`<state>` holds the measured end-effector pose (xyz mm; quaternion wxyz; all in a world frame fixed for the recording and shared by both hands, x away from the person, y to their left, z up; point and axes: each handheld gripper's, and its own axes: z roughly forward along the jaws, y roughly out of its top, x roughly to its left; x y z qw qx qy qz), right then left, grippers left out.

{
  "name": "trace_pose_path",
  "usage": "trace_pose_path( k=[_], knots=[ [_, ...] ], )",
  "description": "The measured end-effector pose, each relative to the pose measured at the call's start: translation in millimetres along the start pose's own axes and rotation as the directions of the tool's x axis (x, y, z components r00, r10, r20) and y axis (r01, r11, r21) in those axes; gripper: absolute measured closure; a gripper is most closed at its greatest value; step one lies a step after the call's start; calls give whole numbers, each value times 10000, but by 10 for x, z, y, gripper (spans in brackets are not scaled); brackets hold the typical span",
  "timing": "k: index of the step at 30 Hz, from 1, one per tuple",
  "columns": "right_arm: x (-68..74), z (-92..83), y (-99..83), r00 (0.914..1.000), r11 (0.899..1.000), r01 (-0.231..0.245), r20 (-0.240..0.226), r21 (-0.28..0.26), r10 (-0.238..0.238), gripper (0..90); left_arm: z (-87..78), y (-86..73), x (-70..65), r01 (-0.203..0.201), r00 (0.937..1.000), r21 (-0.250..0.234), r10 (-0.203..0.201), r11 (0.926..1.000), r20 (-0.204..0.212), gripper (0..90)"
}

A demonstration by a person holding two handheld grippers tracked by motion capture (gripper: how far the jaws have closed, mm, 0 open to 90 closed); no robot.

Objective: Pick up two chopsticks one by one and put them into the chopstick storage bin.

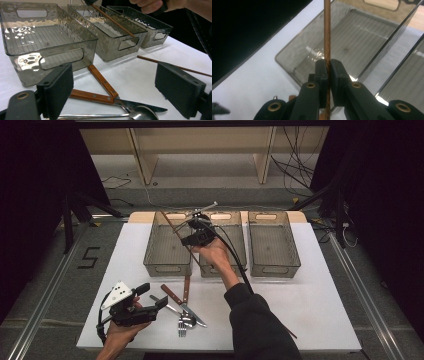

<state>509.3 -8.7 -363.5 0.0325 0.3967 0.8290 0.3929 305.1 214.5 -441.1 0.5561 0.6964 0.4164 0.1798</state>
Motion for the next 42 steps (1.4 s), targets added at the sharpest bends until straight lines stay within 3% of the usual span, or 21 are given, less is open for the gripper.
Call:
trace_pose_path(
  k=[7,14,18,42],
  knots=[
    [-35,123,147,9989,9985,-468,60,-288,470,855,-1,2,2,26,10000,-20,-26,10000,42,145],
    [-18,230,241,9986,9981,-524,86,-333,527,854,-10,7,1,9,10000,-46,-8,10000,67,145],
    [-28,329,274,9978,9983,-545,364,-195,552,855,-10,7,2,39,10000,-59,-39,10000,80,145],
    [-51,518,377,9934,9952,-934,646,-299,952,854,-10,13,-2,35,9999,-132,-33,9999,138,145]
  ],
)
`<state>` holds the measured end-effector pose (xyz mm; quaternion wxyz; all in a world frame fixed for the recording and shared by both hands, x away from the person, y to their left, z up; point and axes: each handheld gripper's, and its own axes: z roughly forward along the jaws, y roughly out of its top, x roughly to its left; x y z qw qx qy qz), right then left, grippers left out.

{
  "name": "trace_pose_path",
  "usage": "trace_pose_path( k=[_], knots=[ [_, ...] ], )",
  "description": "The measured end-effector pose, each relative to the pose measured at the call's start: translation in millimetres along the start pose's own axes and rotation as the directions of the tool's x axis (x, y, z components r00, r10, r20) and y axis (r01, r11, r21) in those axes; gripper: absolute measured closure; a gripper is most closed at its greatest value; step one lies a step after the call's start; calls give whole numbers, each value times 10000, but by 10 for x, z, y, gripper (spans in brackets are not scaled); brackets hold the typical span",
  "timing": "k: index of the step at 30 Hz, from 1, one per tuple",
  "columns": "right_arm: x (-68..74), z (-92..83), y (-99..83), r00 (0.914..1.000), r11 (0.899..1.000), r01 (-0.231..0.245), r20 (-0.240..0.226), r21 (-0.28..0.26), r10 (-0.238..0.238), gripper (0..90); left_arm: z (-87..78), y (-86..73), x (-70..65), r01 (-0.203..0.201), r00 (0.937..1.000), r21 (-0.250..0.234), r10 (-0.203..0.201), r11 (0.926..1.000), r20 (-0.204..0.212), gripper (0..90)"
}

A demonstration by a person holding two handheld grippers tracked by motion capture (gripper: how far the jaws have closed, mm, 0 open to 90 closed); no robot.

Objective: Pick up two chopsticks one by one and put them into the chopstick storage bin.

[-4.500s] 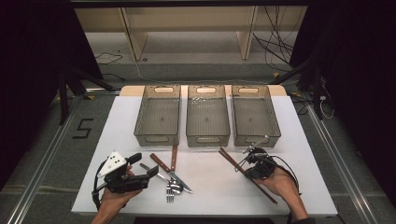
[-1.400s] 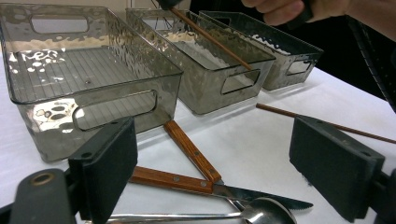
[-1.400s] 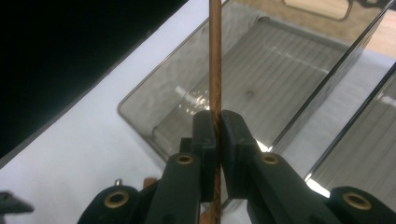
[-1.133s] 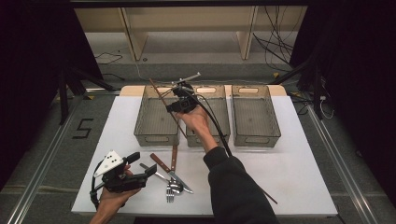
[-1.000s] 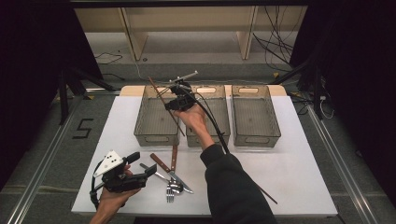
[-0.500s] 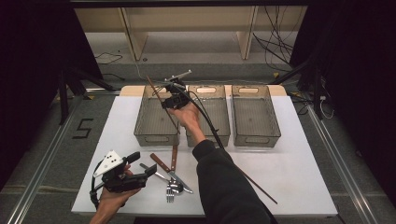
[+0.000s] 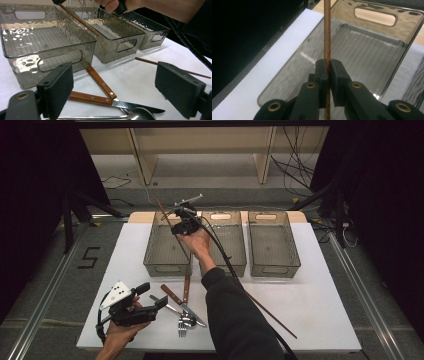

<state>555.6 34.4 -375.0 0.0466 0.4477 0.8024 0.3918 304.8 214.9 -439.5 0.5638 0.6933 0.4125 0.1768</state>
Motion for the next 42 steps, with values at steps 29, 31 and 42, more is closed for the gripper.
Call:
trace_pose_path(
  k=[29,31,42],
  knots=[
    [1,190,-37,9988,9997,-158,460,176,150,839,-6,3,1,30,10000,-8,-30,10000,42,145],
    [-1,194,-39,9986,9995,-228,485,197,218,740,-7,2,1,32,10000,-11,-32,10000,43,145],
    [-14,7,17,9993,9994,-299,216,-144,302,459,-5,0,-3,-20,10000,41,20,10000,23,145]
  ],
)
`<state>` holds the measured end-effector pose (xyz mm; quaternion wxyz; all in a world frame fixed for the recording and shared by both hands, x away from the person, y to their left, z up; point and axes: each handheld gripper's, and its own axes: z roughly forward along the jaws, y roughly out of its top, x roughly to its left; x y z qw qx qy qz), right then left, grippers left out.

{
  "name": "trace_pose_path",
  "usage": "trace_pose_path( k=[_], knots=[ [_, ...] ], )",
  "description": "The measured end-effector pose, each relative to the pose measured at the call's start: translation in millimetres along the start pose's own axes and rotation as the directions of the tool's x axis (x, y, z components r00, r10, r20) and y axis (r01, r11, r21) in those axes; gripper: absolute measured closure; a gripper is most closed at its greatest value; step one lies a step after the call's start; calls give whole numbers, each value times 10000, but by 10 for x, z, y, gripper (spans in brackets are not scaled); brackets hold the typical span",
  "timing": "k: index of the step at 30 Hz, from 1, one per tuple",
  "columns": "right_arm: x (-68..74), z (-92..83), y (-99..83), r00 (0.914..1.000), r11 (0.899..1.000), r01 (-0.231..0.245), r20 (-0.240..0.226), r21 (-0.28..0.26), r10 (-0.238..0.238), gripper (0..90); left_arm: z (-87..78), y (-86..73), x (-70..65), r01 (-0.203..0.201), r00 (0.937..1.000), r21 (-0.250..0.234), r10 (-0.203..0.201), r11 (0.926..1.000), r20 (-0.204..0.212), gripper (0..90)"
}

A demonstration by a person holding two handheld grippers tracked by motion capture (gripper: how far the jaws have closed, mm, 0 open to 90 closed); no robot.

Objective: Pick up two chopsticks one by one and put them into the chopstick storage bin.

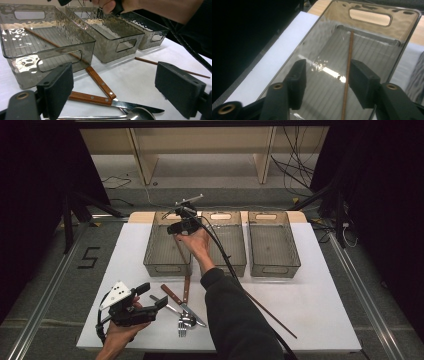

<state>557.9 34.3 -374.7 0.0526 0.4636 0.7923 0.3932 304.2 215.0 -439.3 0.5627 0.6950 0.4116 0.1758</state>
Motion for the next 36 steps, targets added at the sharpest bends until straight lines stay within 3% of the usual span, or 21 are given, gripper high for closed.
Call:
trace_pose_path(
  k=[5,12,14,20,31,36],
  knots=[
    [17,-180,9,9981,9982,603,-159,59,-602,384,1,-1,2,-4,10000,9,4,10000,-17,145],
    [-2,-490,-62,9916,9942,1070,-729,-45,-1070,298,2,-6,6,-41,10000,78,42,10000,-51,145],
    [-6,-580,-105,9894,9919,1267,-704,-29,-1266,281,4,-6,4,-15,10000,59,16,10000,-52,145],
    [-35,-882,-278,9812,9868,1588,-1058,-309,-1612,277,11,-10,0,-18,10000,84,19,10000,-61,145],
    [-195,-1382,-660,9741,9792,1972,-1035,-476,-2012,242,15,-16,9,-21,9999,133,23,9999,-118,145],
    [-310,-1550,-851,9755,9795,1973,-913,-393,-2002,237,21,-17,4,-43,9999,148,45,9999,-138,145]
  ],
)
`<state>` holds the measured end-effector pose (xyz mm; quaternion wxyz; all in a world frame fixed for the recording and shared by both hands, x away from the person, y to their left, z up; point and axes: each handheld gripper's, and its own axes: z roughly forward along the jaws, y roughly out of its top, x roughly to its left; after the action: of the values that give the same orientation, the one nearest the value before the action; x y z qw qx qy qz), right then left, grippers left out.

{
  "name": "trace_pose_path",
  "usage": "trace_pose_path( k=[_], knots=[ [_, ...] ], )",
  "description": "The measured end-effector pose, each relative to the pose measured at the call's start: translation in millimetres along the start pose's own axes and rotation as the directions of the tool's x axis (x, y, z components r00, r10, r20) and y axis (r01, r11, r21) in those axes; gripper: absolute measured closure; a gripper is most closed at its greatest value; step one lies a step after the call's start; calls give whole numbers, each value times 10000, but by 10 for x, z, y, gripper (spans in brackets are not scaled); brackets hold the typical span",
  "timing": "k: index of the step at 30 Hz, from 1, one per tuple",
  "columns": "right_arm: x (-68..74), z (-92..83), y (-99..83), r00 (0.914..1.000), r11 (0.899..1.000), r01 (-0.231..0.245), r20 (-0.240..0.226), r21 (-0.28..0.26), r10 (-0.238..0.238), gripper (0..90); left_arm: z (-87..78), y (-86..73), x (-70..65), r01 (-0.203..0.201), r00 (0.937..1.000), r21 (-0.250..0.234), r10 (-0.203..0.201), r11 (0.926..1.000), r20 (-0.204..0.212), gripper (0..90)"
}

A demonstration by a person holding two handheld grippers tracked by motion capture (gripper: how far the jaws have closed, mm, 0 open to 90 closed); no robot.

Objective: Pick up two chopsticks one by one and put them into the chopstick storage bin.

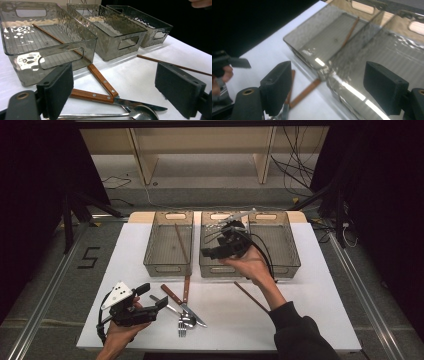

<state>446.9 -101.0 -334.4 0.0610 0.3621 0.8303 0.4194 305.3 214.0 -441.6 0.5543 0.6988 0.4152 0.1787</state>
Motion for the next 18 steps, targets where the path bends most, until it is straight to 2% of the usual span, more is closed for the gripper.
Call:
trace_pose_path(
  k=[8,18],
  knots=[
    [-117,-280,-321,9994,9999,-138,331,-62,140,234,4,-2,3,11,10000,11,-11,10000,-23,145],
    [-268,-492,-787,9961,9977,-428,798,519,385,234,15,-3,-3,44,10000,-25,-44,10000,-50,145]
  ],
)
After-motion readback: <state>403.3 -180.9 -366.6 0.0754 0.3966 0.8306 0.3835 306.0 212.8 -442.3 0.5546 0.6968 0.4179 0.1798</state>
